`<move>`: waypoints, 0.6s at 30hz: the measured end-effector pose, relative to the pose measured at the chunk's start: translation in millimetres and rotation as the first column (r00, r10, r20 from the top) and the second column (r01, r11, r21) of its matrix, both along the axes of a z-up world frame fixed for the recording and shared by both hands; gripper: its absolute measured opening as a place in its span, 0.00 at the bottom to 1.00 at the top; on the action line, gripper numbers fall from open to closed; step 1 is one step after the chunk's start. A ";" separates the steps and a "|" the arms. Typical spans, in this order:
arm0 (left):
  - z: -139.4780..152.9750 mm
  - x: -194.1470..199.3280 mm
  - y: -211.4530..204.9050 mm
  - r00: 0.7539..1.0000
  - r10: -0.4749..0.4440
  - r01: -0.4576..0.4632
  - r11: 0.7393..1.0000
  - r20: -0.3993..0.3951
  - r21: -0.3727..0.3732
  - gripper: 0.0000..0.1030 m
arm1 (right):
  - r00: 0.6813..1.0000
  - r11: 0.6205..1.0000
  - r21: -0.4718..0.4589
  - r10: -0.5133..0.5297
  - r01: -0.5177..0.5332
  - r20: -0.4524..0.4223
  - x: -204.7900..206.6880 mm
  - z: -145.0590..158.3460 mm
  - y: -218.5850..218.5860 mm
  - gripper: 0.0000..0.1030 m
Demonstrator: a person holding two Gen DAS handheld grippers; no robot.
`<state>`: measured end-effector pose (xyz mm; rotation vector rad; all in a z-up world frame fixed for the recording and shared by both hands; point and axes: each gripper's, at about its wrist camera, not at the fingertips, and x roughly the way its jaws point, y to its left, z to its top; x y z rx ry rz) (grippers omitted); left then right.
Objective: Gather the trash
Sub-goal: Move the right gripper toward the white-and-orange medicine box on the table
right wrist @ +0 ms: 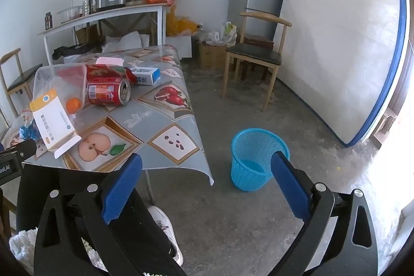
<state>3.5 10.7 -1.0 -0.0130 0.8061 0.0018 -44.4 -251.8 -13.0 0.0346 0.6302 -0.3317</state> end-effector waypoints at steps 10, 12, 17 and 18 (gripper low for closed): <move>-4.9 -1.7 -2.3 1.000 0.014 -0.014 1.000 -0.015 -0.008 0.92 | 1.000 1.000 -0.003 0.001 -0.001 0.001 -1.4 2.9 1.9 0.94; -4.3 -1.1 -1.8 1.000 0.013 -0.014 1.000 -0.016 -0.009 0.92 | 1.000 1.000 -0.003 0.001 -0.001 0.000 -1.5 3.5 2.5 0.94; -4.1 -0.8 -1.1 1.000 0.013 -0.014 1.000 -0.017 -0.011 0.92 | 1.000 1.000 -0.004 0.001 -0.001 0.000 -1.5 3.2 2.4 0.94; -4.3 -1.1 -1.2 1.000 0.013 -0.013 1.000 -0.017 -0.011 0.92 | 1.000 1.000 -0.004 0.001 -0.001 0.000 -1.7 3.6 2.5 0.94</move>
